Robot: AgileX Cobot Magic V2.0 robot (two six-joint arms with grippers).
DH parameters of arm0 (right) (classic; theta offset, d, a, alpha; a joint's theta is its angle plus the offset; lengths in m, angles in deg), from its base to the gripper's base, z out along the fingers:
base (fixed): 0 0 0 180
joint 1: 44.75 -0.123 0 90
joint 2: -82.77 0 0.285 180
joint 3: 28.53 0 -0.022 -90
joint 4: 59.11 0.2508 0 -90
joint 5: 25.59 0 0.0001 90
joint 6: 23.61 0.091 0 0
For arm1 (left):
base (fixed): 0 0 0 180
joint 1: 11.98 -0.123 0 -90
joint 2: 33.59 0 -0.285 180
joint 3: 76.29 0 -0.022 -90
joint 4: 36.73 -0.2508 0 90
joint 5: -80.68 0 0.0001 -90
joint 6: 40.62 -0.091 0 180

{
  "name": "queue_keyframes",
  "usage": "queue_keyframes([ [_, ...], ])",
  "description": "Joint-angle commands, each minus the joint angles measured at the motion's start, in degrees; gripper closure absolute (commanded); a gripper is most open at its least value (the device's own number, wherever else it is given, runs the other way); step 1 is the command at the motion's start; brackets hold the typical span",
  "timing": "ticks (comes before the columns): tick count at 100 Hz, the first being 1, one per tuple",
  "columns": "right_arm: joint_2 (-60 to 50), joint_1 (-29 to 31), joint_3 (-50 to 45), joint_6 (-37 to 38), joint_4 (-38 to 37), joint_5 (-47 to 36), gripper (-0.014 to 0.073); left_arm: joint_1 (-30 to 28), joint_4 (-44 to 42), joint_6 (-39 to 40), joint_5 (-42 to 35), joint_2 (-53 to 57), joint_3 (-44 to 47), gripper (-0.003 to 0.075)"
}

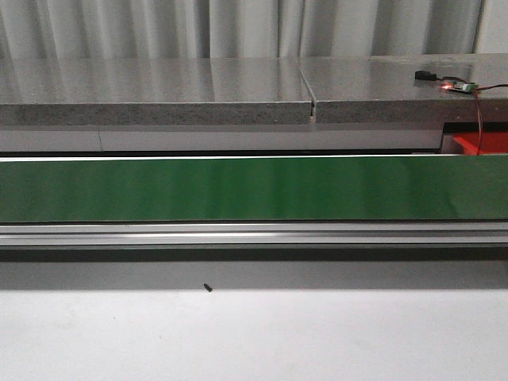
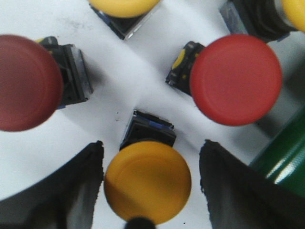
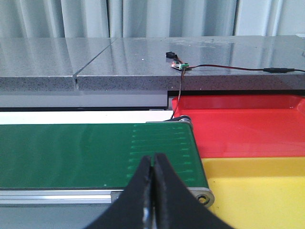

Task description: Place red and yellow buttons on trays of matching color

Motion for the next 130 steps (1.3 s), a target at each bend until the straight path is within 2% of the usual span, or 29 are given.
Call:
queue_keyframes([
  [1,-1.1,0.4,0.8,-0.1,-0.7,-4.3,0.0661,-0.1,-0.2,0.7,-1.5,2.2,-1.6,0.0408],
  [15,-1.1,0.4,0.8,-0.1,-0.7,-4.3,0.0661,-0.1,-0.3,0.7,-1.6,2.2,-1.6,0.0479],
  [31,-1.1,0.4,0.8,-0.1,-0.7,-4.3,0.0661,-0.1,-0.3,0.7,-1.4,4.7,-1.6,0.0477],
  [64,-1.1,0.4,0.8,-0.1,-0.7,-4.3,0.0661,1.2,-0.3,0.7,3.0,16.6,-2.0,0.0477],
  [86,-1.1,0.4,0.8,-0.1,-0.7,-4.3,0.0661,5.9,-0.3,0.7,7.8,17.7,-7.6,0.0477],
  [107,-1.1,0.4,0.8,-0.1,-0.7,-4.3,0.0661,12.5,0.0,0.7,8.0,13.3,-12.4,0.0477],
  [130,-1.1,0.4,0.8,-0.1,-0.7,-4.3,0.0661,16.6,0.7,0.7,8.4,7.3,-15.9,0.0477],
])
